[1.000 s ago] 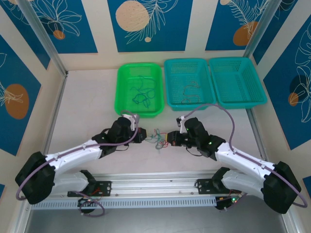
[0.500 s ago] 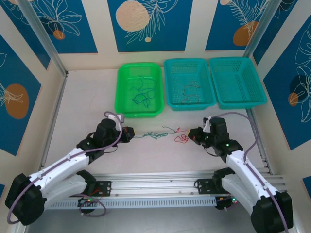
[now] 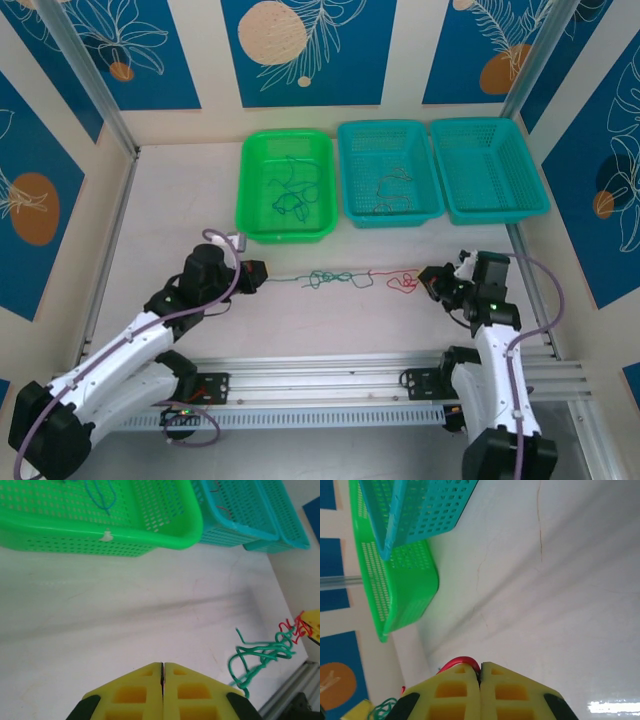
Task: Untangle the cables
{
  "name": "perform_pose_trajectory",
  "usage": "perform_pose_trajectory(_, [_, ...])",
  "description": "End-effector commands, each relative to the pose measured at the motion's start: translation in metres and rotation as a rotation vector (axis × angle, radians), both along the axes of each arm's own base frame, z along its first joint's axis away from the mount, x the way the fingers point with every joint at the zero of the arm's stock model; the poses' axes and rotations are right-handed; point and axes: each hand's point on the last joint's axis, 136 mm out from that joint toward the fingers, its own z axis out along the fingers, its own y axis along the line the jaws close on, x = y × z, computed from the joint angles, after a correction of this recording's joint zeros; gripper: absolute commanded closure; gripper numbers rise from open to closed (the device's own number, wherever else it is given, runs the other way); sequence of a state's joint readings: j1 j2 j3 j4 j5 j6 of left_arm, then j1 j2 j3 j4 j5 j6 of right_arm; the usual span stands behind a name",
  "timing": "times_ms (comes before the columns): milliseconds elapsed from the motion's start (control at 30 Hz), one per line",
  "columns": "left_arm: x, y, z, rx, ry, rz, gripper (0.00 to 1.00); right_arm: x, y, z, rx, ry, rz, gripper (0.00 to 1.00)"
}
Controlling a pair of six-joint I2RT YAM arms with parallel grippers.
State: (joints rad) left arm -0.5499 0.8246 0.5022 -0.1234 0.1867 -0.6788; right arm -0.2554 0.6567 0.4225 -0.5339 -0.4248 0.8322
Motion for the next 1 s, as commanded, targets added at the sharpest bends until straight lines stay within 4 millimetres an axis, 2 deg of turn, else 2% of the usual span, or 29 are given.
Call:
perform_pose_trajectory(0, [0.002, 0.034, -0.029, 0.119, 0.056, 0.104, 1.00, 0.006, -0.047, -0.006, -0.131, 0.033, -0.191, 1.00])
perform_pose_trajectory(133, [0.000, 0.040, -0.032, 0.144, 0.061, 0.113, 1.00, 0.002, -0.056, -0.005, -0.180, 0.051, -0.215, 1.00])
perform_pose_trajectory(233, [0.001, 0.044, -0.028, 0.147, 0.046, 0.126, 1.00, 0.005, -0.048, -0.001, -0.146, 0.020, -0.173, 1.00])
perform_pose_trajectory(267, [0.002, 0.044, -0.027, 0.144, 0.042, 0.123, 1.00, 0.009, -0.038, 0.006, -0.125, -0.034, -0.112, 1.00])
perform_pose_trajectory(367, [0.002, 0.027, -0.023, 0.072, 0.027, 0.059, 1.00, 0.011, 0.017, 0.030, -0.024, -0.206, 0.172, 1.00])
perform_pose_trajectory(433, [0.004, 0.014, -0.024, 0.006, 0.036, 0.019, 1.00, 0.002, 0.056, 0.035, -0.031, -0.255, 0.350, 1.00])
perform_pose_trajectory(467, [0.004, 0.010, -0.025, -0.008, 0.045, 0.010, 1.00, -0.003, 0.069, 0.034, -0.063, -0.262, 0.405, 1.00])
perform_pose_trajectory(533, [0.006, 0.008, -0.030, -0.006, 0.064, 0.012, 1.00, -0.015, 0.097, 0.035, -0.112, -0.297, 0.539, 1.00])
perform_pose_trajectory(633, [0.008, 0.011, -0.031, 0.005, 0.062, 0.030, 1.00, -0.034, 0.133, 0.045, -0.075, -0.348, 0.708, 1.00])
perform_pose_trajectory(800, [0.012, 0.014, -0.031, 0.020, 0.039, 0.045, 1.00, -0.051, 0.170, 0.063, -0.050, -0.403, 0.892, 1.00])
perform_pose_trajectory(967, [0.012, 0.013, -0.043, 0.028, 0.069, 0.046, 1.00, -0.066, 0.204, 0.087, 0.024, -0.453, 1.057, 1.00])
